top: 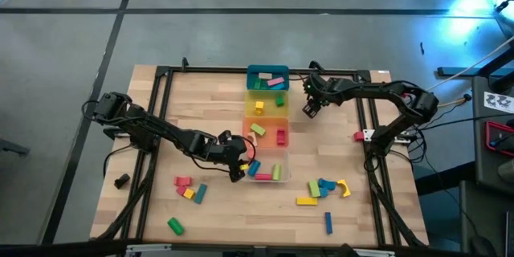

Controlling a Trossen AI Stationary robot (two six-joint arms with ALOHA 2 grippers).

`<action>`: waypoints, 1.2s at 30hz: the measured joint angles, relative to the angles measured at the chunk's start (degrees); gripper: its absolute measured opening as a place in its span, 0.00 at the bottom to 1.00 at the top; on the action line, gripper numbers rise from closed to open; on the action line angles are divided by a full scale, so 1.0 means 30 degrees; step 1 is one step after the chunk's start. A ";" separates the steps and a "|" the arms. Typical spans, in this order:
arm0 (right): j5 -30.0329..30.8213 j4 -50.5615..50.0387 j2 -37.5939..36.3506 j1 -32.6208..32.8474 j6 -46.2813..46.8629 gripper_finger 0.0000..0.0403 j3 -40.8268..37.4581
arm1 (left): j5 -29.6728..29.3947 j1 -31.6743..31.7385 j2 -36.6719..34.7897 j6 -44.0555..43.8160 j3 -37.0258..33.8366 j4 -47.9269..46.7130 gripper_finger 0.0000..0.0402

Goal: Sort blocks by size
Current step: Put the blue square block into the yellow bin

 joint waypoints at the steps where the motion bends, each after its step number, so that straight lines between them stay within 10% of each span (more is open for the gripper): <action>1: -0.0042 -0.0121 0.0005 0.0000 -0.0014 0.46 0.0091 | -0.0001 -0.0003 0.0000 0.0000 0.0000 0.0000 0.47; 36: -0.3528 -0.1027 0.1690 -0.1634 -0.1082 0.41 0.0931 | 0.0003 0.0051 -0.0279 0.0007 0.0000 -0.0058 0.47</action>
